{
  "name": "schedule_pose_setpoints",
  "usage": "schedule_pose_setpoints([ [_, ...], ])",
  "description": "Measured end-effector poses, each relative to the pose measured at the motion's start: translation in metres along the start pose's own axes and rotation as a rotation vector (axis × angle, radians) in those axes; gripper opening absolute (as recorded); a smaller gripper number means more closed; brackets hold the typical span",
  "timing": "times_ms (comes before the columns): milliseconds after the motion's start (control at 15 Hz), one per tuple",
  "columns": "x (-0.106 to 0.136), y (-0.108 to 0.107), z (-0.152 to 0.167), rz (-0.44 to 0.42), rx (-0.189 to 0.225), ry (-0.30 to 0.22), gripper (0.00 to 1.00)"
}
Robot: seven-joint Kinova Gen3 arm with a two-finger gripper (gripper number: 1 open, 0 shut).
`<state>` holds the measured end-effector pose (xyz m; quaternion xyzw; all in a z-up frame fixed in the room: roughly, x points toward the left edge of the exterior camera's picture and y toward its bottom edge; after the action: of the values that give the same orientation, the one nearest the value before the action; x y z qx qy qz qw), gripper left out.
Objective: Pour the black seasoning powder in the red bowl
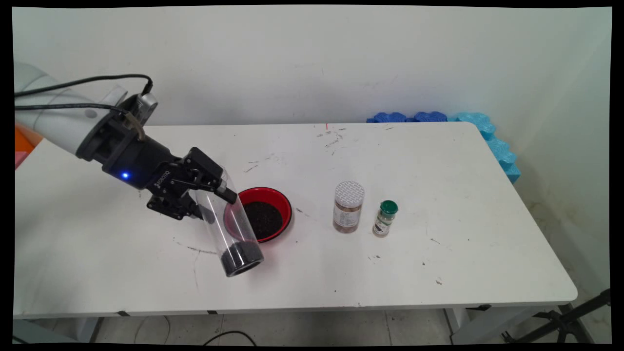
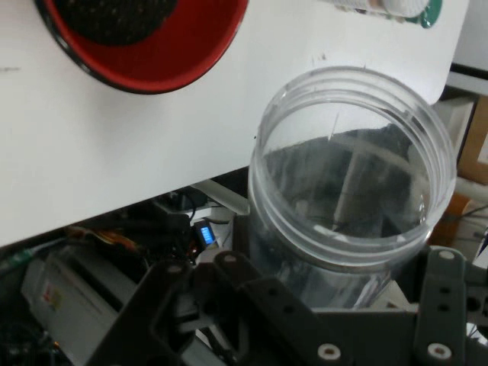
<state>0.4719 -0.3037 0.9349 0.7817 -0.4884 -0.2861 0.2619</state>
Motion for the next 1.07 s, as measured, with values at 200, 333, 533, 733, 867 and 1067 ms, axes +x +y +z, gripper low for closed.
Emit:
schedule_pose_setpoints([
  [200,0.002,-0.003,0.003,-0.071,-0.004,-0.003,0.00],
  [333,0.003,-0.005,0.006,-0.131,-0.011,-0.006,0.00],
  [533,0.006,-0.006,0.009,-0.197,-0.023,-0.008,0.00],
  [733,0.011,-0.007,0.013,-0.285,-0.044,-0.003,0.00],
  [867,0.016,-0.006,0.016,-0.344,-0.063,-0.001,0.00],
  [1067,0.021,-0.007,0.018,-0.431,-0.091,0.007,0.00],
])
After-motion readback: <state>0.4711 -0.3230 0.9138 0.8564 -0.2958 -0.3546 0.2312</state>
